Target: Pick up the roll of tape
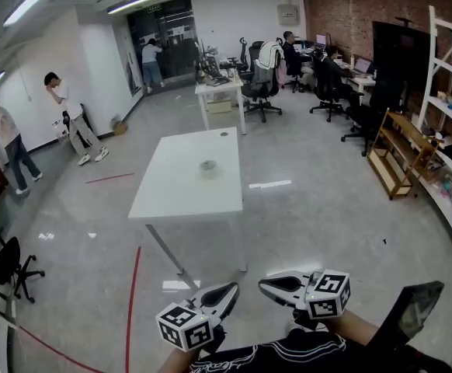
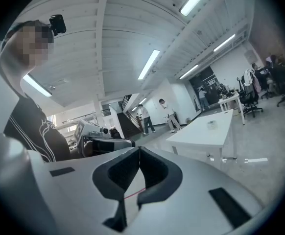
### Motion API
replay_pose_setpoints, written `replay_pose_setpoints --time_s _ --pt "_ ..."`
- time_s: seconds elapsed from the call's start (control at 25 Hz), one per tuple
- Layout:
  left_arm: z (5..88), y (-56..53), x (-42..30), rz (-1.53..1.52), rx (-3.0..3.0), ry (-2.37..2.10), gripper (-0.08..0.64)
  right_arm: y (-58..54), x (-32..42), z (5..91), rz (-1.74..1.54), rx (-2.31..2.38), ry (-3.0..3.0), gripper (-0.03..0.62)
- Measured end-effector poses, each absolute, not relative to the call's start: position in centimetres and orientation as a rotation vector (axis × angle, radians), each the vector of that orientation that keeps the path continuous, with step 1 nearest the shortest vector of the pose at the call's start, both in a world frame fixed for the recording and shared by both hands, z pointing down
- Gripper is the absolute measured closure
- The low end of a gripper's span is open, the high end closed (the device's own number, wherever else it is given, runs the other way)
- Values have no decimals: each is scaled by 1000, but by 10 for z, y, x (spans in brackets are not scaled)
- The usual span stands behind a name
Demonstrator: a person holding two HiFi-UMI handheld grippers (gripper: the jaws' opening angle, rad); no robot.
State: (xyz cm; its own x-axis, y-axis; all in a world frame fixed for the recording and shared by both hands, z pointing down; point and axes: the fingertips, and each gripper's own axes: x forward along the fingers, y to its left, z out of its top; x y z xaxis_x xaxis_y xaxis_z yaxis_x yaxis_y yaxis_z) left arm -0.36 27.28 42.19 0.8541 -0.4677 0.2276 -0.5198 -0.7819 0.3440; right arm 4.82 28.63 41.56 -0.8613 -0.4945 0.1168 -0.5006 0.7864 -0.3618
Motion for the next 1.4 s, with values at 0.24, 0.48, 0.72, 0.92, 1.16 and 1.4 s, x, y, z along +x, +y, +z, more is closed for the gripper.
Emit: replay_pose_setpoints --time_s 0.24,0.48,0.72,0.92,1.16,1.4 --pt "422 275 -8 163 2624 -743 557 289 44 413 550 834 -2933 578" --pt "423 270 -12 135 2616 -735 557 289 45 418 585 841 -2904 578" --pt "439 255 -15 154 2598 -737 557 271 45 433 629 846 -2902 578" --pt "449 231 -29 185 2555 -788 557 239 31 444 676 778 -2909 578" --pt "471 178 -44 196 2471 -867 557 180 19 462 715 685 -2901 578" --pt "485 90 -49 186 2397 -916 557 86 13 473 739 601 -2865 578"
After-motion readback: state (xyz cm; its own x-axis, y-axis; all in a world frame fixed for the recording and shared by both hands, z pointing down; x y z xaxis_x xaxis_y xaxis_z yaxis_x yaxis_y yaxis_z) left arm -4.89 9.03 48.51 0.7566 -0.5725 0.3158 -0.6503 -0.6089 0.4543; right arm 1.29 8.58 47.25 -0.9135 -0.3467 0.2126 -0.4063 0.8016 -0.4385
